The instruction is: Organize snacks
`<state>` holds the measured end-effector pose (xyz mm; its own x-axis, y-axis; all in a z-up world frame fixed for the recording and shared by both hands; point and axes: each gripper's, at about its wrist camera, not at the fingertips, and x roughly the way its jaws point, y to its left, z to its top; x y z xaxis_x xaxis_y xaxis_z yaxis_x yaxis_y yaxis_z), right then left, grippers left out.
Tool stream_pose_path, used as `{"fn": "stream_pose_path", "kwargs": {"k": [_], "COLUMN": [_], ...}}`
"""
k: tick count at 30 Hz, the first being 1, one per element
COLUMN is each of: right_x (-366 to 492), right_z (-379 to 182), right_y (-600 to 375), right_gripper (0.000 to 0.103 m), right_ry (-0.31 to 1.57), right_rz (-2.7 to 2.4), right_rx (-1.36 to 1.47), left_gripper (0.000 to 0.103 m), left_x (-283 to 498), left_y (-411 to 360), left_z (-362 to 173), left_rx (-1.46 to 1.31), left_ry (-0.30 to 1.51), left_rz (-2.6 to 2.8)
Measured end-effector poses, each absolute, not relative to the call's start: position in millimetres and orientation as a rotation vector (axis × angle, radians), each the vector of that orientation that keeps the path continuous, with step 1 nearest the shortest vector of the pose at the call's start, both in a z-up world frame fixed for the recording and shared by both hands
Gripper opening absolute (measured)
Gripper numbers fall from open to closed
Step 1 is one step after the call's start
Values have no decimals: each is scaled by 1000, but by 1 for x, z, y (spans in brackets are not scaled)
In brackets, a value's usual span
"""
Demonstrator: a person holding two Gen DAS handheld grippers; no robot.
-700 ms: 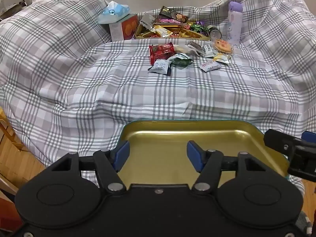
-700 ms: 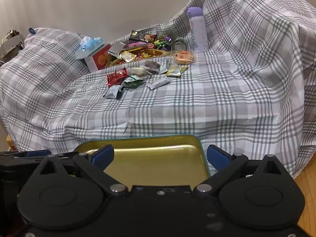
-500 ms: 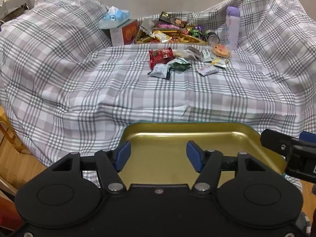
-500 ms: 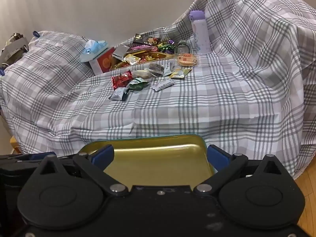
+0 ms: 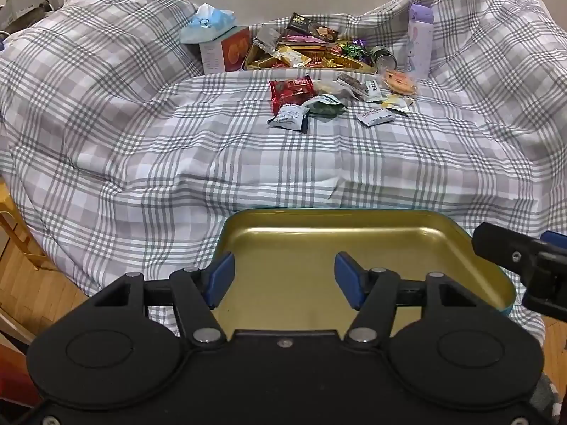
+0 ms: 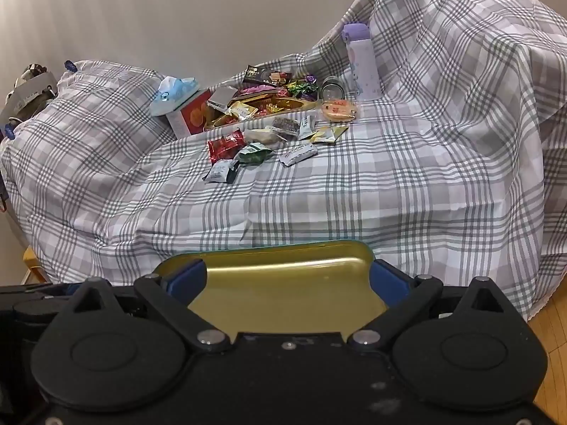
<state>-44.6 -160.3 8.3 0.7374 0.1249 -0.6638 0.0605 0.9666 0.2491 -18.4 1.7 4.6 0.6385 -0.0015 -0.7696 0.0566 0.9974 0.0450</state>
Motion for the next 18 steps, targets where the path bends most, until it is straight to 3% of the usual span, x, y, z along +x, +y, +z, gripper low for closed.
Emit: {"fn": "stream_pose_path", "kwargs": {"k": [18], "right_x": [-45], "right_z": [8], "right_y": [-158], "right_gripper": [103], "right_ry": [747], "right_rz": [41], "right_rx": [263], "left_gripper": [65], "left_x": [-18], "left_y": [2], "left_z": [3], "left_rx": [63], "left_ry": [889], "left_rz": [-33]}}
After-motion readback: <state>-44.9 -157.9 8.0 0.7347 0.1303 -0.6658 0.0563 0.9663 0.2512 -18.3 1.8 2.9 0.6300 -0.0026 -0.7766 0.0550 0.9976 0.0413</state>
